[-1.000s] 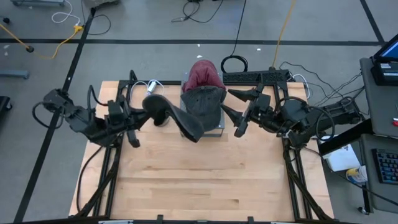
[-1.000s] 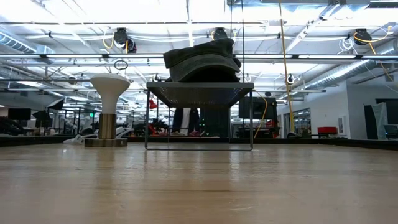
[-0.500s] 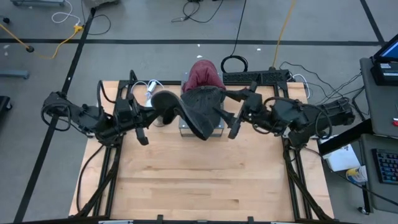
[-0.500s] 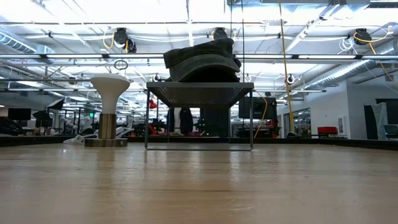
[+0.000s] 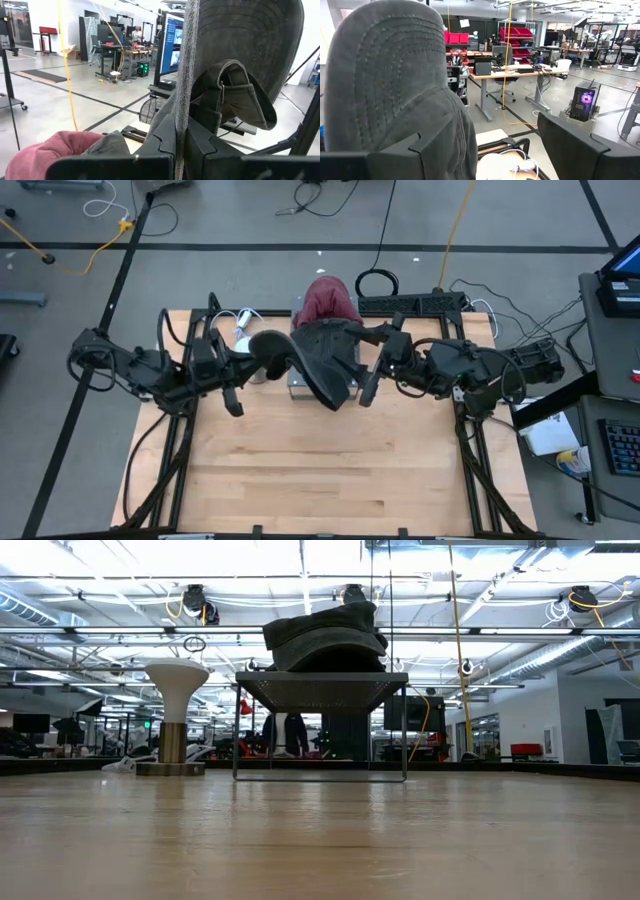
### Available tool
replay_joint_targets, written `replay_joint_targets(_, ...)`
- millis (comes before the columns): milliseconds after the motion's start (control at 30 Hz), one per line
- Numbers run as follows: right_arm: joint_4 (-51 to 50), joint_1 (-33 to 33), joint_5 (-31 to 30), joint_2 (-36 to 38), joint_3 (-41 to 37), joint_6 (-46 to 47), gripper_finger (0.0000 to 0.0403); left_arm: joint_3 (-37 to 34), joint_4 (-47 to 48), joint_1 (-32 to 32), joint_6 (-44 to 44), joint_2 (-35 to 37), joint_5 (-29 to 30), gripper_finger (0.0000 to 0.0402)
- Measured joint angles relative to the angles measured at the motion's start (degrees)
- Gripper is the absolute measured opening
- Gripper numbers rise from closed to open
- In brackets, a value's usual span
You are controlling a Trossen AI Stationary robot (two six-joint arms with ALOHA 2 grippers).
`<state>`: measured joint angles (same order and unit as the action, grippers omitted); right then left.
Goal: Pick & Place hat
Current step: Stack the black cap on top of the black cap on the shelf
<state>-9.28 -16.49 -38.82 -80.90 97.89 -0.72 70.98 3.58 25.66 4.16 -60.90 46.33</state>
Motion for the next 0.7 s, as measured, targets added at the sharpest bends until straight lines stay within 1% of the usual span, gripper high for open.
replay_joint_targets(133,0.06,0.00,0.22,0.00,0.00,0.04,0.0277,0.07,-0.18,-1.21,0.02,-0.58,0.26,0.0008)
replay_joint_targets(233,0.22,0.00,2.77,0.00,0.00,0.33,0.0277,0.07,-0.03,-2.15,0.02,-0.63,0.62,0.0008)
replay_joint_targets(400,-0.35,0.00,2.98,0.02,0.00,1.78,0.0277,0.07,1.42,-4.40,1.09,-0.65,0.98,0.0008)
replay_joint_targets(567,-0.45,-0.09,2.90,0.50,0.00,3.31,0.0277,0.07,0.89,-5.28,2.53,-0.61,7.26,0.0008)
replay_joint_targets(700,-1.35,-0.01,2.88,-0.28,0.00,3.62,0.0277,0.07,-0.55,-6.09,2.72,-1.38,7.88,0.0008)
